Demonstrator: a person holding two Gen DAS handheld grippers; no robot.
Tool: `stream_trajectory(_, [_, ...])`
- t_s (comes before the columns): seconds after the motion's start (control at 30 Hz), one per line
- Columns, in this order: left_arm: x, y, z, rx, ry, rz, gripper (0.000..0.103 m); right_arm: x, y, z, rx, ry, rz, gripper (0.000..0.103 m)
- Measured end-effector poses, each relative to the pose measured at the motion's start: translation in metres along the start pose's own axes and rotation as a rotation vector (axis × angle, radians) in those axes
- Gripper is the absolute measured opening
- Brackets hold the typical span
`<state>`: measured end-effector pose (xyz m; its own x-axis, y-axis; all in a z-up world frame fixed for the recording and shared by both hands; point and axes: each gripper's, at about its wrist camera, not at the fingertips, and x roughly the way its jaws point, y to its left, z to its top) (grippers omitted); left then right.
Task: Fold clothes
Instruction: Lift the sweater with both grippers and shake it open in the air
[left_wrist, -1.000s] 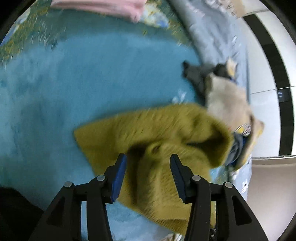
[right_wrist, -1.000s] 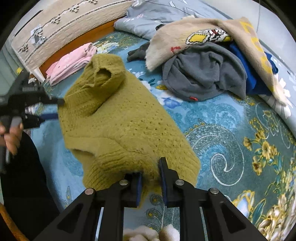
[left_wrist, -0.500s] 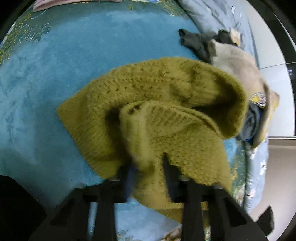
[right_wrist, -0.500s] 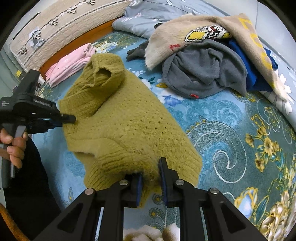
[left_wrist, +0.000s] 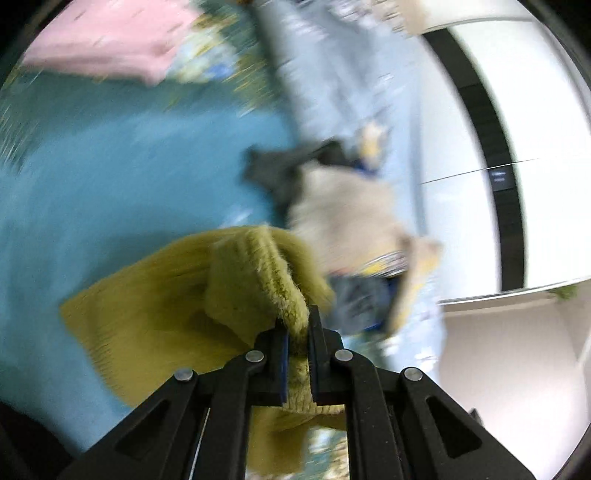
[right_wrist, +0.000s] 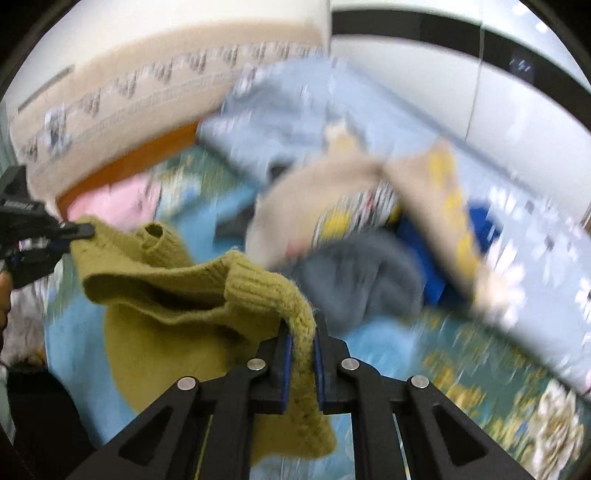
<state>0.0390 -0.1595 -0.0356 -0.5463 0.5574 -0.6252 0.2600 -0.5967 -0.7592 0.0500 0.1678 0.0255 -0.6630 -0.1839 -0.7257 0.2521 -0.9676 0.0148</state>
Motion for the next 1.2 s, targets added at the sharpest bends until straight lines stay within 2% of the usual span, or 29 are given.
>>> stream_trajectory(0.07, [-0.013,-0.035,0.013,0.051,-0.049,-0.084,0.008,-0.025,-0.005,0.034,0.008,-0.105,-0.022,0.01])
stream_trajectory(0.17, [-0.049,-0.089,0.031,0.158,-0.132,-0.171,0.008,-0.077,-0.007,0.087,0.019,-0.289,-0.05,0.01])
stream_trajectory(0.3, [-0.112,-0.152,0.038,0.282,-0.23,-0.283,0.008,-0.149,-0.003,0.122,0.014,-0.481,-0.073,0.01])
stream_trajectory(0.47, [-0.179,-0.204,0.016,0.432,-0.31,-0.405,0.008,-0.233,0.003,0.126,-0.002,-0.646,-0.117,0.01])
stream_trajectory(0.53, [-0.192,-0.215,-0.002,0.49,-0.33,-0.427,0.008,-0.266,0.005,0.123,-0.009,-0.703,-0.137,0.01])
stream_trajectory(0.63, [-0.207,-0.218,-0.026,0.543,-0.335,-0.441,0.008,-0.295,0.008,0.1,-0.032,-0.71,-0.169,0.01])
stream_trajectory(0.83, [-0.23,-0.214,-0.071,0.588,-0.296,-0.46,0.008,-0.332,0.017,0.067,-0.091,-0.717,-0.207,0.01])
stream_trajectory(1.0, [-0.235,-0.221,-0.079,0.596,-0.293,-0.47,0.008,-0.351,0.016,0.06,-0.111,-0.73,-0.2,0.01])
stream_trajectory(1.13, [-0.233,-0.222,-0.083,0.592,-0.293,-0.446,0.008,-0.33,0.003,0.074,-0.118,-0.674,-0.191,0.01])
stream_trajectory(1.2, [-0.217,-0.22,-0.078,0.59,-0.285,-0.396,0.008,-0.302,-0.007,0.083,-0.108,-0.596,-0.167,0.01])
